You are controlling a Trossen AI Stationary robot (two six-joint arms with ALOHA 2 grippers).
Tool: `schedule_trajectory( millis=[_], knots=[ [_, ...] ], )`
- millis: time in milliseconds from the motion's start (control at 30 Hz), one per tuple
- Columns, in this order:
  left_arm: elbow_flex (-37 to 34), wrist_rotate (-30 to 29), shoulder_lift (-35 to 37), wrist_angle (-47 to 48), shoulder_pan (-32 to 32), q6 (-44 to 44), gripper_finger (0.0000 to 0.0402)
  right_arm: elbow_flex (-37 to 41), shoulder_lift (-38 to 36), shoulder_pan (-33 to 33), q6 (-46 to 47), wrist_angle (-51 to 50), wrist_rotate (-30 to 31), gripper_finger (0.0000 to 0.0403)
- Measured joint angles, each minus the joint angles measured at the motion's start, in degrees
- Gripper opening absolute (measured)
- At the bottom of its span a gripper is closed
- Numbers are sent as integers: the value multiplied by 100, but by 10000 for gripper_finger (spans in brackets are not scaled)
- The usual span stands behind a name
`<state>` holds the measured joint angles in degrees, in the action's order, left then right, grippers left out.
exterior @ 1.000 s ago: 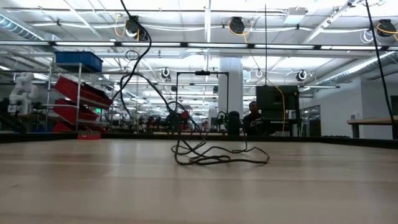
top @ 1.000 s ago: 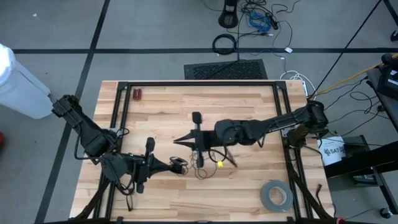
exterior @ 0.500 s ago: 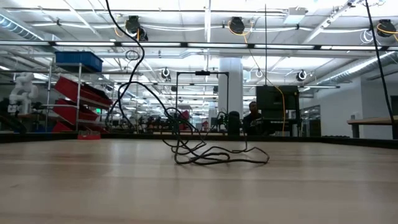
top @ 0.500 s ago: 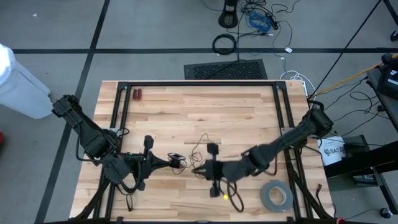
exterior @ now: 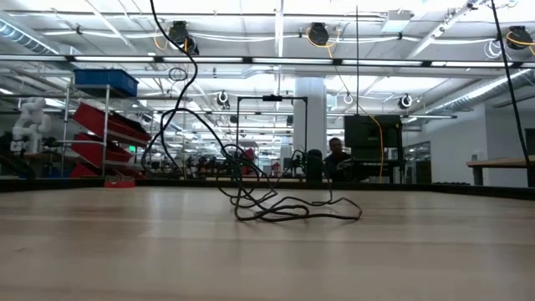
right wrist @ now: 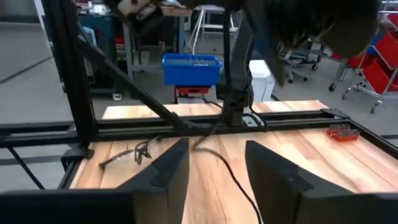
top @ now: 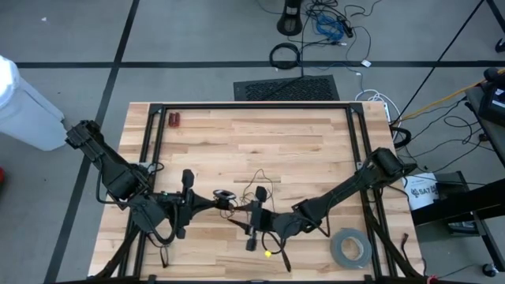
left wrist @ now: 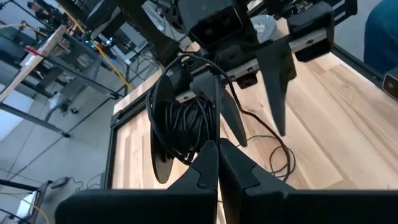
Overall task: Coil cords
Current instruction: Uncoil the black wire from the spool
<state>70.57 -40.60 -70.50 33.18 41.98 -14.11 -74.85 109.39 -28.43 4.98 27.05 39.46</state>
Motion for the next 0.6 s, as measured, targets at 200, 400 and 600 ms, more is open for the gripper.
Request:
schedule_trajectory(
  millis=[200, 400, 600],
  knots=[
    [0, -1, 2, -20, 0, -128, 0, 3, 2, 31, -228, 290, -38, 151],
    [0, 0, 2, -20, 0, -128, 0, 3, -4, 13, -462, 483, -46, 90],
    [0, 0, 2, -5, 0, 23, 0, 3, -123, -81, -740, 489, -23, 7]
  ],
)
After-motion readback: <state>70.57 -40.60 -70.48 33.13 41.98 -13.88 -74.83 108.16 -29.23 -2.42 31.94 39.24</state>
